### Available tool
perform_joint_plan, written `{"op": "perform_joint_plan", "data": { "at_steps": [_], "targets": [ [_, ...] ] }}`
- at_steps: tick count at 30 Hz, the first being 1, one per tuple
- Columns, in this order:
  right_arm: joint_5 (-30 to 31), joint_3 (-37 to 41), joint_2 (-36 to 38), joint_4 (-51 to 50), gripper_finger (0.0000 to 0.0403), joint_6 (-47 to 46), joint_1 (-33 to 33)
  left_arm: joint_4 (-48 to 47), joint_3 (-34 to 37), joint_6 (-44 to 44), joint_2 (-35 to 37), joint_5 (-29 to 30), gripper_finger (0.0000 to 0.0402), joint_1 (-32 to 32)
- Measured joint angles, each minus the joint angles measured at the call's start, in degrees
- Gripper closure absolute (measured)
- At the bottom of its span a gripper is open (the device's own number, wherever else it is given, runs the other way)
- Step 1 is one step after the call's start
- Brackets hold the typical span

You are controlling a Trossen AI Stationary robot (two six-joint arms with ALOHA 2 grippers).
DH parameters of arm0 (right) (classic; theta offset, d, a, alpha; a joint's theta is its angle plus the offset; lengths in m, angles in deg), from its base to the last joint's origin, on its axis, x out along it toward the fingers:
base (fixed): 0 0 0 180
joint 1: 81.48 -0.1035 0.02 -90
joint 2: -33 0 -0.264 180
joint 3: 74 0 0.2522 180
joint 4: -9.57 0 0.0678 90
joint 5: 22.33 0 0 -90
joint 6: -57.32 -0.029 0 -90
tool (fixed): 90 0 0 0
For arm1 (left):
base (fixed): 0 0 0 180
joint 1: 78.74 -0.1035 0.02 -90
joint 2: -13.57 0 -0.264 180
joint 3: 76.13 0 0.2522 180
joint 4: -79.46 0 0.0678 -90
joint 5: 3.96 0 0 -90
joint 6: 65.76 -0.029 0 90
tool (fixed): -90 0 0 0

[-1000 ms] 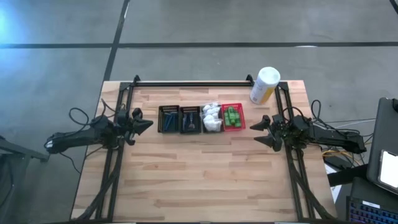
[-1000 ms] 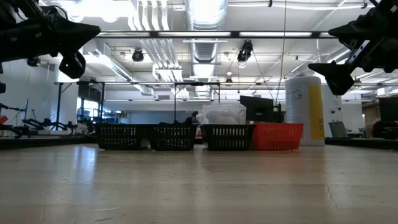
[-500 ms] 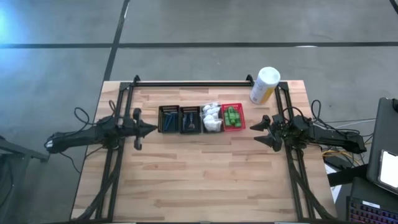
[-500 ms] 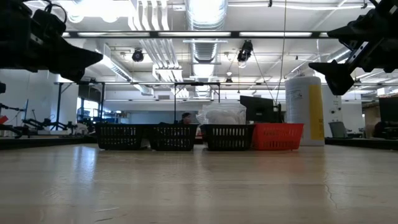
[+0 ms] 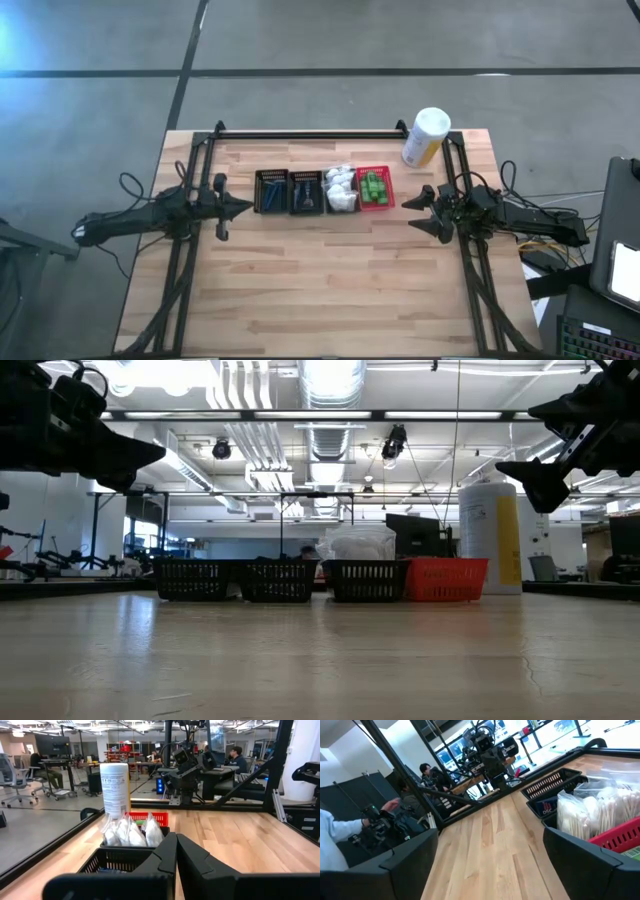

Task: Pick & Place Travel size toiletries
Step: Return to Home Position

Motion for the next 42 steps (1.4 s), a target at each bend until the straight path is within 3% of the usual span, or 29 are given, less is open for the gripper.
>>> {"op": "perform_joint_plan", "data": {
  "at_steps": [30, 37, 42],
  "targets": [
    [-0.02, 0.00, 0.00, -0.02, 0.0076, 0.11, 0.00, -0.09, -0.31, 0.13, 0.00, 0.13, 0.0390, -0.01],
    [-0.11, -0.04, 0.07, -0.09, 0.0076, 12.85, 0.00, -0.07, -0.33, 0.13, 0.00, 0.13, 0.0390, -0.02],
    [-0.15, -0.11, 1.66, 0.39, 0.0076, 28.49, -0.08, -0.07, -0.35, 0.13, -0.04, 0.13, 0.0390, -0.02]
  ]
}}
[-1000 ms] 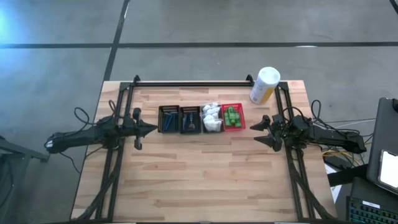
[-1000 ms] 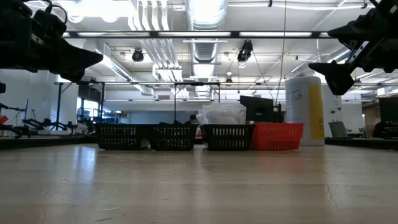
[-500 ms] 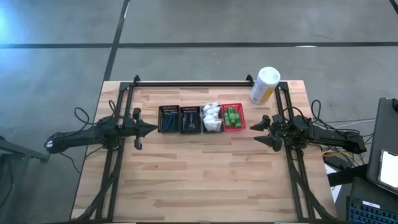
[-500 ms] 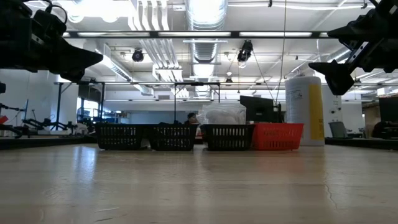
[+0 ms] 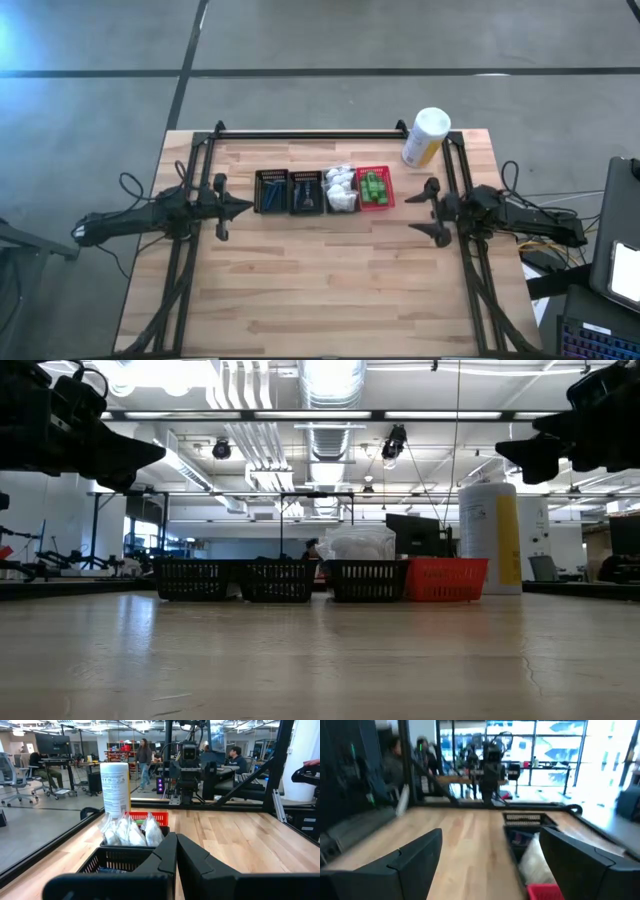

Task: Pick & Place Travel size toiletries
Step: Return to Home Position

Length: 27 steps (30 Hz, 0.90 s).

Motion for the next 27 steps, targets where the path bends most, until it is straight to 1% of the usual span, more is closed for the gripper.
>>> {"op": "perform_joint_plan", "data": {
  "at_steps": [2, 4, 9, 14, 19, 27],
  "targets": [
    [-0.01, 0.09, -0.09, -0.55, 0.0076, 4.92, -0.09, 0.00, 0.00, 0.00, 0.00, 0.00, 0.0390, 0.00],
    [0.00, 0.09, -0.02, -0.49, 0.0076, 6.48, -0.08, 0.01, 0.00, 0.00, 0.00, 0.00, 0.0390, 0.00],
    [0.02, 0.11, -0.05, -0.53, 0.0070, 2.35, -0.08, 0.02, 0.00, 0.00, 0.00, 0.00, 0.0390, 0.00],
    [0.06, 0.11, -0.02, -0.48, 0.0053, 6.91, -0.08, 0.03, 0.00, 0.00, 0.00, 0.00, 0.0390, 0.00],
    [0.07, 0.11, -0.36, -0.40, 0.0042, 6.26, -0.08, 0.03, 0.00, 0.00, 0.00, 0.00, 0.0390, 0.00],
    [0.13, 0.11, -0.56, -0.42, 0.0057, 2.31, -0.08, 0.02, 0.00, -0.01, 0.00, 0.00, 0.0390, 0.00]
  ]
}}
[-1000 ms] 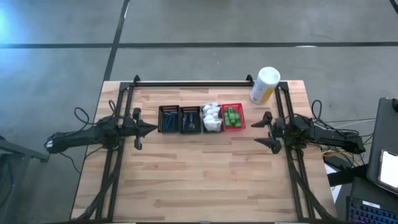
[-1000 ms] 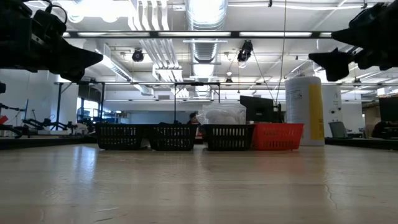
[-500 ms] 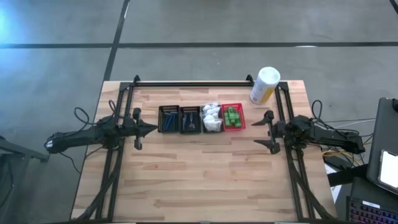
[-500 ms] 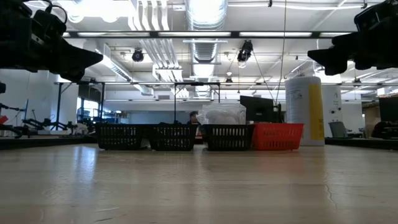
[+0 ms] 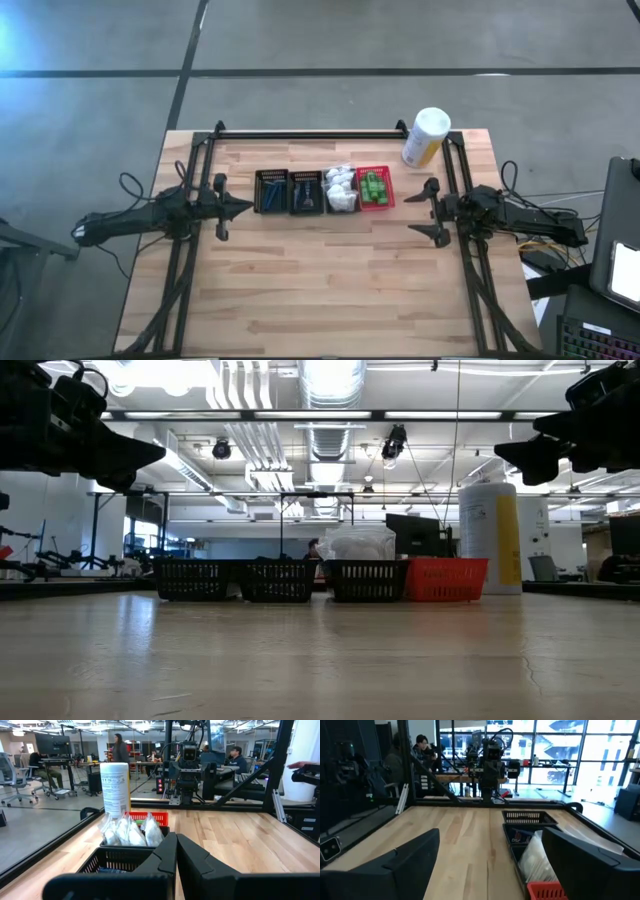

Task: Pick & Place Travel size toiletries
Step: Return to Home Position

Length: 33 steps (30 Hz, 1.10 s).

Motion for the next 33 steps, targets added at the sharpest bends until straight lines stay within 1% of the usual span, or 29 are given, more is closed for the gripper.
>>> {"op": "perform_joint_plan", "data": {
  "at_steps": [15, 33],
  "targets": [
    [0.00, 0.00, -0.03, 0.00, 0.0101, 0.28, 0.00, 0.02, 0.00, 0.00, 0.00, 0.00, 0.0390, 0.00],
    [0.00, 0.00, 0.01, -0.01, 0.0145, 0.30, 0.01, 0.00, 0.00, -0.01, 0.02, 0.00, 0.0390, 0.00]
  ]
}}
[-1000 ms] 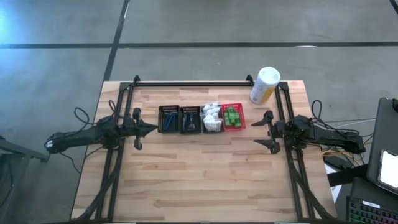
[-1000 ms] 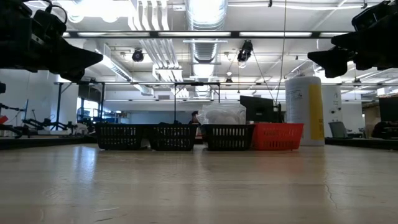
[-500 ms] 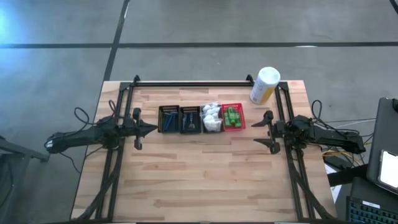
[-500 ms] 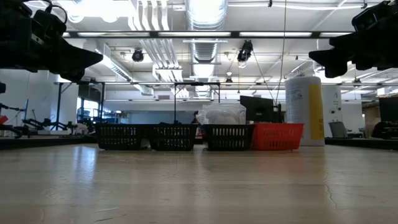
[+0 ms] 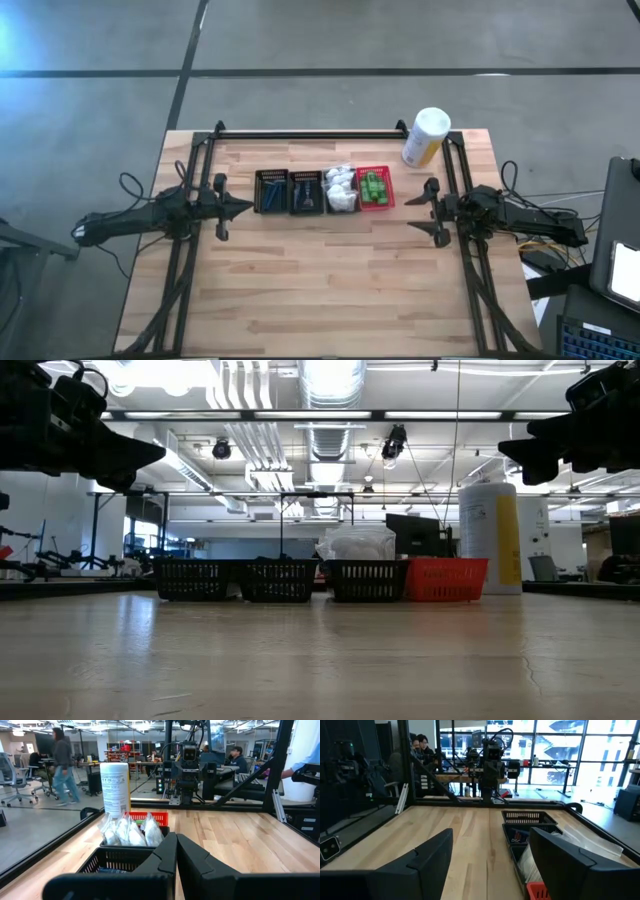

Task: Pick & Place Travel size toiletries
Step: Return to Home Position

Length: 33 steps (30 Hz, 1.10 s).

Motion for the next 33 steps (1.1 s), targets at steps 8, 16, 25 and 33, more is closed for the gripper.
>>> {"op": "perform_joint_plan", "data": {
  "at_steps": [8, 16, 25, 33],
  "targets": [
    [0.00, 0.00, 0.00, -0.01, 0.0166, 0.01, -0.01, 0.00, 0.00, 0.00, 0.00, 0.00, 0.0390, 0.00],
    [0.00, 0.00, -0.02, 0.00, 0.0179, 0.01, 0.00, 0.00, -0.02, 0.00, 0.00, 0.00, 0.0390, 0.00],
    [0.00, 0.00, -0.04, -0.01, 0.0158, 0.01, -0.01, 0.00, 0.00, 0.00, 0.00, 0.00, 0.0390, 0.00],
    [0.00, 0.00, -0.04, 0.01, 0.0138, 0.02, 0.00, 0.00, 0.00, 0.00, 0.00, 0.00, 0.0390, 0.01]
  ]
}}
